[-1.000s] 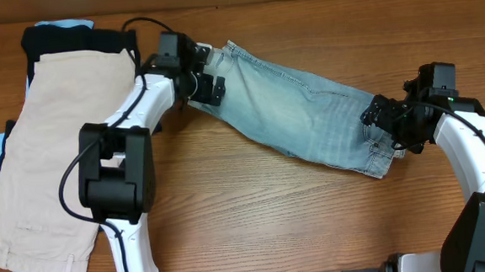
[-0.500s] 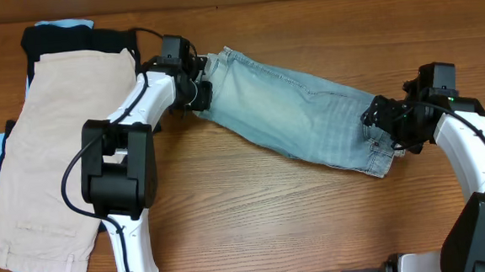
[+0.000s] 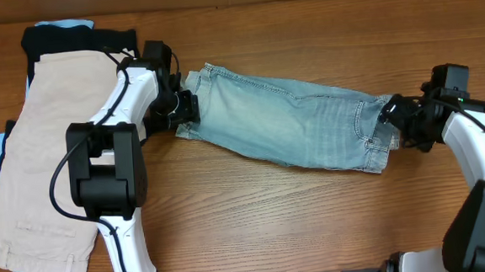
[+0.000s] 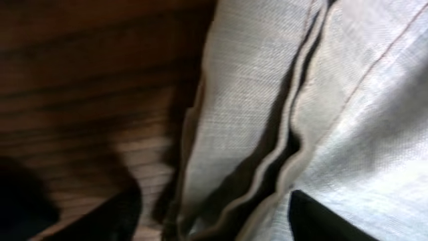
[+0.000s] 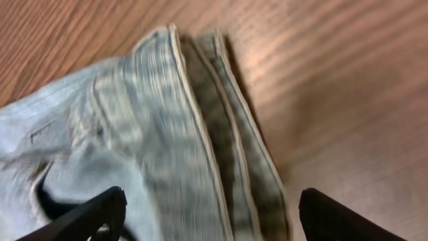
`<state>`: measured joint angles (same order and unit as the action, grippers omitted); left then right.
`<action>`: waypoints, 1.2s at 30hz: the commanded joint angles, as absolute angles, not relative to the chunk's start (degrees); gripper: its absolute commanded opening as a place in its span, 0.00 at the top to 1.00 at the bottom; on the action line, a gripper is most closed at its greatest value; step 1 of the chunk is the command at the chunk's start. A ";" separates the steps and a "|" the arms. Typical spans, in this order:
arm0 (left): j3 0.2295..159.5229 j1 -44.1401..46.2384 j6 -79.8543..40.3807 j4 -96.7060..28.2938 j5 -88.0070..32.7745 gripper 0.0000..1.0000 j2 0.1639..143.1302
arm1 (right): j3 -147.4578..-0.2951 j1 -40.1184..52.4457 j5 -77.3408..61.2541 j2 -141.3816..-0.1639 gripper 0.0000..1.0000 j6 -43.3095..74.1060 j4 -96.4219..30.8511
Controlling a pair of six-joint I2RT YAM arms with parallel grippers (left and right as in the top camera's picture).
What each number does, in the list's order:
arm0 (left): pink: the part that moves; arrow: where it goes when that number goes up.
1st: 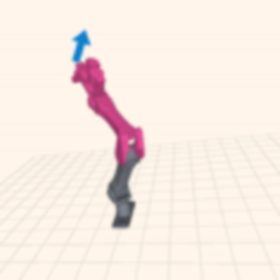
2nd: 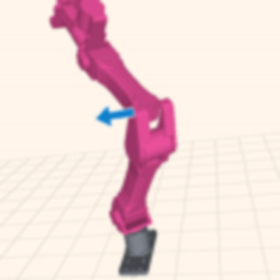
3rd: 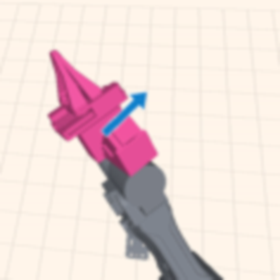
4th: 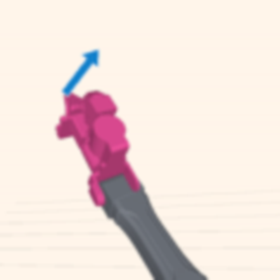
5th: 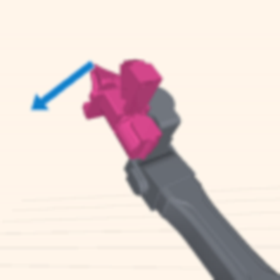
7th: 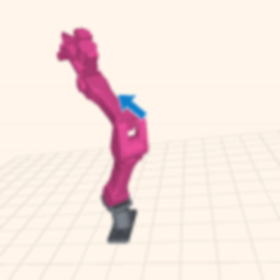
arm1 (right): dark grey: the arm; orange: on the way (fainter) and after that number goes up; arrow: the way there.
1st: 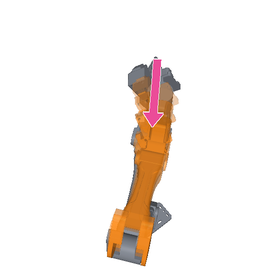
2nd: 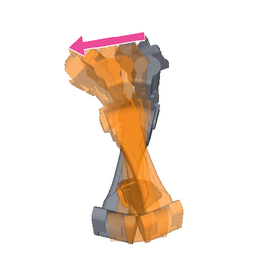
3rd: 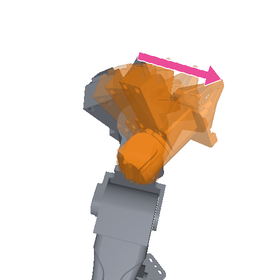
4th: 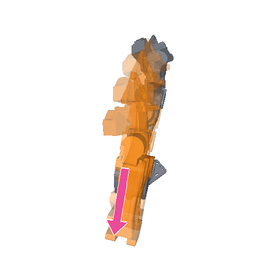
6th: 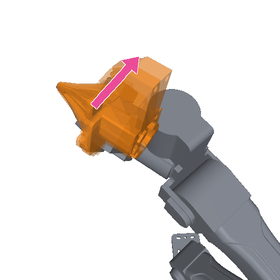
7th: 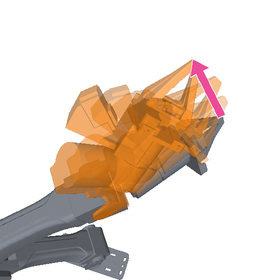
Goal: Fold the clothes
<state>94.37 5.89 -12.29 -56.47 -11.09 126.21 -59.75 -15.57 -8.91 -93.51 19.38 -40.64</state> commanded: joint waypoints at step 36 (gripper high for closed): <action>104.77 6.28 -6.02 -63.18 -6.85 0.16 119.57 | -68.66 -24.49 -32.69 -100.97 0.96 8.54 -49.21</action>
